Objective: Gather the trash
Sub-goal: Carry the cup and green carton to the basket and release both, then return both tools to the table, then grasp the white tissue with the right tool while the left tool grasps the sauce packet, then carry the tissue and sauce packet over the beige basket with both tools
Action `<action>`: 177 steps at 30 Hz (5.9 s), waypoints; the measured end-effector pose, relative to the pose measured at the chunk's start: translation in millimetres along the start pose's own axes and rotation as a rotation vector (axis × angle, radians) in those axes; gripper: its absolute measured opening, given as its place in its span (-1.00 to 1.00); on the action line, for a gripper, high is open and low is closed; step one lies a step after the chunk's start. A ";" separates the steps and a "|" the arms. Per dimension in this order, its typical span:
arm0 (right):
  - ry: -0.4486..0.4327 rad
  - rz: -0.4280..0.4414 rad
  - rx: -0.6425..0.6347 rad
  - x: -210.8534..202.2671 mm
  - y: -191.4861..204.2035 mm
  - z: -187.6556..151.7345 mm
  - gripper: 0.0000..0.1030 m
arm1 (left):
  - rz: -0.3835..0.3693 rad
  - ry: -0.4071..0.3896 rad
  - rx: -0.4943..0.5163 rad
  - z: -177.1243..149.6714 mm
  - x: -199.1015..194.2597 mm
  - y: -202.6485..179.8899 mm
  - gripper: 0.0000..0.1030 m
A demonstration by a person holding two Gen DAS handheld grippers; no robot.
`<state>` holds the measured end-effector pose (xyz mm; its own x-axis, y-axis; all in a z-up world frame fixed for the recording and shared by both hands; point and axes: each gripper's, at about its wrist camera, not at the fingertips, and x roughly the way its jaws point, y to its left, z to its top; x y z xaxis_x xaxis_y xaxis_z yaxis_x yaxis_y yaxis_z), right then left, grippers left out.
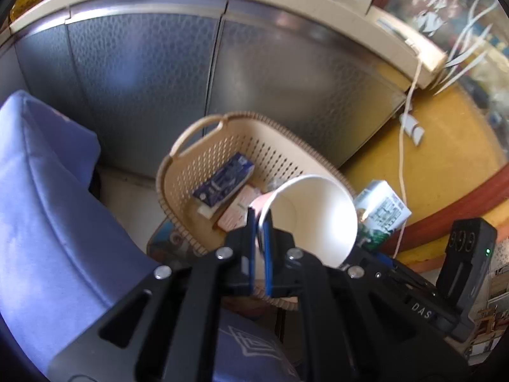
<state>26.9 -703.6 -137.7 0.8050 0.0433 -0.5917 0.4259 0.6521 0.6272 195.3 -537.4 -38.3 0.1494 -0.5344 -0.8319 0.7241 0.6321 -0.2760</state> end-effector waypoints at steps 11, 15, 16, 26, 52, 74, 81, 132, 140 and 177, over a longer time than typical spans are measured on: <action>-0.059 0.037 0.027 -13.5 12.0 -6.9 0.19 | -0.058 0.030 0.016 -32.2 -18.4 -2.4 -0.66; -0.060 0.061 0.016 -31.7 26.1 -12.2 0.19 | -0.065 -0.022 0.046 -68.3 -53.0 -0.8 -0.66; -0.059 0.064 0.010 -36.0 30.1 -14.5 0.19 | -0.059 -0.031 0.049 -77.4 -59.8 0.9 -0.66; -0.064 0.075 -0.054 -75.1 79.2 -58.6 0.19 | 0.098 -0.151 0.053 -172.0 -137.3 36.1 -0.66; 0.115 0.039 -0.344 -53.1 242.7 -228.7 0.19 | 0.392 -0.320 -0.179 -349.2 -269.8 164.3 -0.66; 0.218 0.039 -0.579 -25.6 298.6 -308.6 0.25 | 0.413 -0.407 -0.451 -452.0 -317.4 240.3 -0.43; 0.223 0.111 -0.536 -24.0 298.4 -308.8 0.64 | 0.393 -0.413 -0.449 -450.9 -317.4 241.4 -0.34; 0.253 0.352 -0.766 -13.9 367.0 -290.3 -0.74 | 0.186 -0.364 -0.681 -378.8 -313.5 329.0 -0.77; 0.273 0.386 -0.715 -17.8 354.5 -291.2 -0.74 | 0.127 -0.429 -0.629 -389.0 -331.3 288.7 -0.96; -0.059 0.130 -0.204 -84.3 124.0 -129.7 -0.74 | -0.127 -0.261 -0.050 -143.3 -195.8 43.2 -0.99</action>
<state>-41.8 -528.2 -75.7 0.8727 0.0963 -0.4787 0.2301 0.7836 0.5771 100.9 -325.0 43.7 0.2328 -0.7331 -0.6390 0.7147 0.5746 -0.3988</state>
